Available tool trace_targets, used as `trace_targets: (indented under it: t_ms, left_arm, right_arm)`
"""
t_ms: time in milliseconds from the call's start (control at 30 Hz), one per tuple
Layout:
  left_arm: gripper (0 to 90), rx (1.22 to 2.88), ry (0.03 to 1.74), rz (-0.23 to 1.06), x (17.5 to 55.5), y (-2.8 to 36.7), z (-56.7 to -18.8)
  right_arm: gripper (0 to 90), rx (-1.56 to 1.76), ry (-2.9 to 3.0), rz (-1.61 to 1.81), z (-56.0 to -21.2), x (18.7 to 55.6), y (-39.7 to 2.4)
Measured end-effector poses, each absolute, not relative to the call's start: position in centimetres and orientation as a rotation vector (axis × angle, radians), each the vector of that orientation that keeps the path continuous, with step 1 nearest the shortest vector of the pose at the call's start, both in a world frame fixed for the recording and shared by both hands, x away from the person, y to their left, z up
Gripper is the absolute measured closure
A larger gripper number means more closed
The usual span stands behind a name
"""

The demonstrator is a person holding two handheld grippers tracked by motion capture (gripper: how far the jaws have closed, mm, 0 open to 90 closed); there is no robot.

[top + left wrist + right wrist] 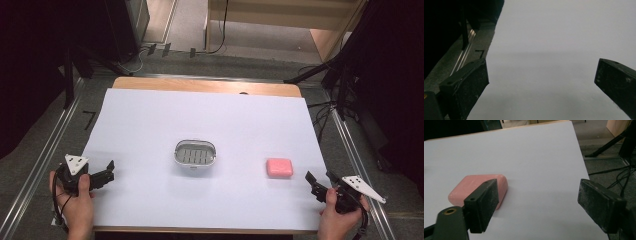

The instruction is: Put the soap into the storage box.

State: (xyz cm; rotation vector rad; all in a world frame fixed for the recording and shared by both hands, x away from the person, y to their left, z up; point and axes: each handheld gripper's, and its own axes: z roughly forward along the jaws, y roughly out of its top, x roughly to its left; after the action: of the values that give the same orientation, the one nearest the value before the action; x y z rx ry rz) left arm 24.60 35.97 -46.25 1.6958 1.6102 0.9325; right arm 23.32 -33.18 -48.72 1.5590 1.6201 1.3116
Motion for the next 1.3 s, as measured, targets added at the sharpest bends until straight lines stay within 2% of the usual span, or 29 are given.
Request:
trace_targets:
  t_ms: [133, 233, 433, 467, 667, 967, 1300]
  left_arm:
    - [0.0, 1.696, 1.594, 0.931, 24.5, 35.9, -46.3]
    - [0.0, 1.719, 1.575, 0.938, 24.5, 35.7, -46.3]
    - [0.0, 1.706, 1.561, 0.923, 24.4, 35.7, -46.3]
    - [0.0, 1.707, 1.562, 0.926, 24.4, 35.7, -46.3]
    - [0.0, 1.711, 1.557, 0.924, 24.4, 35.7, -46.3]
    - [0.0, 1.722, 1.549, 0.91, 24.4, 35.7, -46.3]
    - [0.0, 1.722, 1.547, 0.907, 24.5, 35.7, -46.3]
  right_arm:
    - [29.1, 1.526, 1.635, 1.39, -48.7, 23.2, -33.5]
    - [26.7, 1.49, 1.664, 1.496, -48.8, 23.1, -34.1]
    - [20.2, 1.502, 1.783, 1.49, -48.4, 23.5, -34.4]
    - [13.6, 1.452, 1.883, 1.466, -48.1, 23.9, -34.3]
    - [15.6, 1.367, 2.119, 1.303, -46.8, 25.5, -33.4]
    - [14.3, 0.994, 2.471, 1.049, -45.4, 28.2, -31.0]
    - [15.1, 0.75, 2.659, 0.85, -44.4, 30.9, -27.9]
